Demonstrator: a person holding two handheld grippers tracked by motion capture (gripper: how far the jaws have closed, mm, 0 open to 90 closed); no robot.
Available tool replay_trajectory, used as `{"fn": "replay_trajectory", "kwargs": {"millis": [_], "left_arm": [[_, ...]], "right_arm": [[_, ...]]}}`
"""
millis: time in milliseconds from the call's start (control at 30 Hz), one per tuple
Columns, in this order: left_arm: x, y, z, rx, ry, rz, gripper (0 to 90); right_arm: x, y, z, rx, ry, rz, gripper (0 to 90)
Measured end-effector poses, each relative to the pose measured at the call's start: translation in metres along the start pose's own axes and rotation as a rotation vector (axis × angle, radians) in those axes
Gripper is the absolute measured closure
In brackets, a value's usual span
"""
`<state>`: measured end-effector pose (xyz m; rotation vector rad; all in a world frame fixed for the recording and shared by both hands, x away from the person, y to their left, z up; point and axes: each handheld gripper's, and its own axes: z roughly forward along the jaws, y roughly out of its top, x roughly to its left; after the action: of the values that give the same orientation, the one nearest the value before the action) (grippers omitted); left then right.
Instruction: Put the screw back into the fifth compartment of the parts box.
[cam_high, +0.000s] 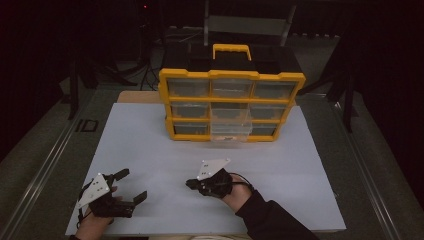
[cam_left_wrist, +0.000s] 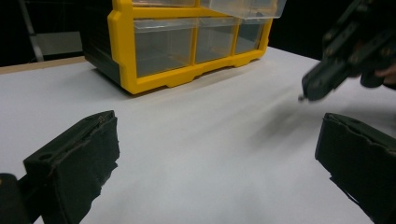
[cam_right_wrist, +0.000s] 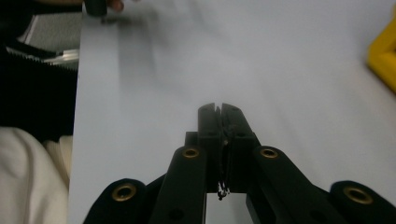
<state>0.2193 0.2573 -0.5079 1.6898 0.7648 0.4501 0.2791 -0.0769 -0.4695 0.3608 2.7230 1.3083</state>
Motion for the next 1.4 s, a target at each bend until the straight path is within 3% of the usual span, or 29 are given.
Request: {"fn": "replay_trajectory", "kwargs": {"millis": [700, 1200, 1400], "left_arm": [[0.000, 0.000, 0.000, 0.003, 0.003, -0.001, 0.6], [0.000, 0.000, 0.001, 0.006, 0.004, -0.001, 0.6], [0.000, -0.001, 0.001, 0.007, 0.005, -0.001, 0.6]], "right_arm": [[-0.026, 0.030, -0.066, -0.132, -0.121, -0.009, 87.7], [-0.057, 0.050, -0.117, -0.233, -0.257, 0.002, 87.7], [-0.073, 0.056, -0.129, -0.250, -0.309, 0.014, 87.8]]}}
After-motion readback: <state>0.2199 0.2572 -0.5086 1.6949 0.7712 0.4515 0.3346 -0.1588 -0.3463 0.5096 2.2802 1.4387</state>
